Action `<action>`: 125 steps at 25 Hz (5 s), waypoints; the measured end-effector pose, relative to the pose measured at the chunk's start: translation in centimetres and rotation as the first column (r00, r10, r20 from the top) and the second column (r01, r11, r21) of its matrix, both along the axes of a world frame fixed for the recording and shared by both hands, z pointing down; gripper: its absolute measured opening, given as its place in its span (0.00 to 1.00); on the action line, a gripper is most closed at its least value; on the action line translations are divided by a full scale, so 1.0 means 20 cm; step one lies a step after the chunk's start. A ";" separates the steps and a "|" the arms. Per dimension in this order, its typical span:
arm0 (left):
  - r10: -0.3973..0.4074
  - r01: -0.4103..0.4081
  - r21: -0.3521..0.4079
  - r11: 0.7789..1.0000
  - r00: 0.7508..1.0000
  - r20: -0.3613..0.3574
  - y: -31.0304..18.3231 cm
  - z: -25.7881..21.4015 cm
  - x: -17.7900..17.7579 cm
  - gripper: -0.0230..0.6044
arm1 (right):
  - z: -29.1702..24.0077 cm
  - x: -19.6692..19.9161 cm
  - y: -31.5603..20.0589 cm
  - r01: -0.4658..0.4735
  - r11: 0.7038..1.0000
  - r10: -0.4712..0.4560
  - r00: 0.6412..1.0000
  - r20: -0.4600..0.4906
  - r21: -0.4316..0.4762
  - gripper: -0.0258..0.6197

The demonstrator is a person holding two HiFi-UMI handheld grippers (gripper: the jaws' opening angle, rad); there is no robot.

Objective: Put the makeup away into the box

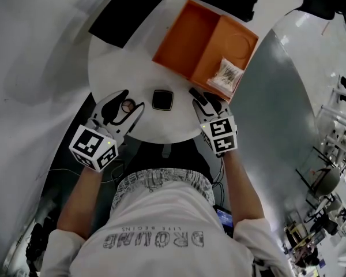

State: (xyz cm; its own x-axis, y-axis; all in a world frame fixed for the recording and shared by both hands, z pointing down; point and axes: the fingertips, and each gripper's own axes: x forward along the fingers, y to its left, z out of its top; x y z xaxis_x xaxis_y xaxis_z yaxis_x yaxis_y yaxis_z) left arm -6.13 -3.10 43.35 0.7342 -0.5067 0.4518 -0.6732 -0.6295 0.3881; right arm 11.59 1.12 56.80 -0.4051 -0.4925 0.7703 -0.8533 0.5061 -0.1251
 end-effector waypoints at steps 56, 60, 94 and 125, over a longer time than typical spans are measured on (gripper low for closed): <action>-0.095 0.103 0.115 0.988 0.993 -0.070 -0.15 -0.24 -0.21 0.40 | -0.53 -0.28 -0.43 0.197 0.964 -0.183 0.979 -0.089 0.180 0.20; -0.142 0.149 0.106 0.983 0.987 -0.069 -0.19 -0.23 -0.25 0.40 | -0.50 -0.29 -0.56 0.245 0.958 -0.233 0.968 -0.098 0.147 0.20; -0.335 0.335 0.006 0.942 0.942 -0.035 -0.26 -0.08 -0.38 0.40 | -0.07 -0.42 -0.64 0.645 0.685 -0.728 0.601 -0.329 -0.337 0.20; -0.328 0.328 -0.008 0.945 0.944 -0.028 -0.17 -0.05 -0.43 0.40 | -0.02 -0.43 -0.66 0.693 0.649 -0.754 0.533 -0.382 -0.313 0.29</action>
